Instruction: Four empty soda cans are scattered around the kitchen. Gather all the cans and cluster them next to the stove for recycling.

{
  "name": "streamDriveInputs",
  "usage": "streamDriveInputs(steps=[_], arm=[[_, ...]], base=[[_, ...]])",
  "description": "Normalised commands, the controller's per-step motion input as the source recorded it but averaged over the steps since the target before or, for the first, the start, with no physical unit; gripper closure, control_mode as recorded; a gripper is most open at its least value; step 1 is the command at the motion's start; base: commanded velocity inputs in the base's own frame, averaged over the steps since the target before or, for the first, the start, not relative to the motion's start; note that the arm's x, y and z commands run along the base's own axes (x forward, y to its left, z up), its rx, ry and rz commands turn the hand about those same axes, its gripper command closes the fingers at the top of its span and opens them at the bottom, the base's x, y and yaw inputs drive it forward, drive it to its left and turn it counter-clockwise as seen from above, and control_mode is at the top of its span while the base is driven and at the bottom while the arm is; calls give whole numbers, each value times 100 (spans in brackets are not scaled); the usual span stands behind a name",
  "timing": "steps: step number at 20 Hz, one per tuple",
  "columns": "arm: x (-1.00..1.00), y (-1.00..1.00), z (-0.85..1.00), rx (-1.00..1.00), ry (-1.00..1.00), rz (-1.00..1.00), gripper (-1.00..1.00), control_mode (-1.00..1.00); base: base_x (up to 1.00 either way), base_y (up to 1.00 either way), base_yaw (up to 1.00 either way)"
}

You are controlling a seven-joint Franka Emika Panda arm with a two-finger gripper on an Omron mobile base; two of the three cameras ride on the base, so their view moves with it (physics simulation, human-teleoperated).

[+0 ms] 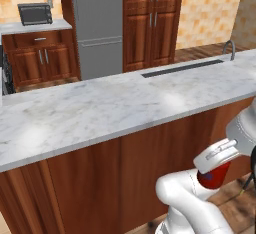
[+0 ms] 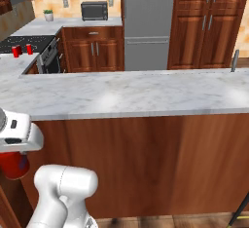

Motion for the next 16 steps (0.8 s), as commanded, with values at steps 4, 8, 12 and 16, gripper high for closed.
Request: streamDriveInputs(steps=[4,8,12,16], arm=[[4,0,-46,0,0,-9,100,-100],[0,0,-44,0,0,-9,100,-100],[0,0,-25,0,0,-6,100,-100],[0,0,0,0,0,0,100,-100]], base=[[0,0,0],[0,0,0],[0,0,0],[0,0,0]])
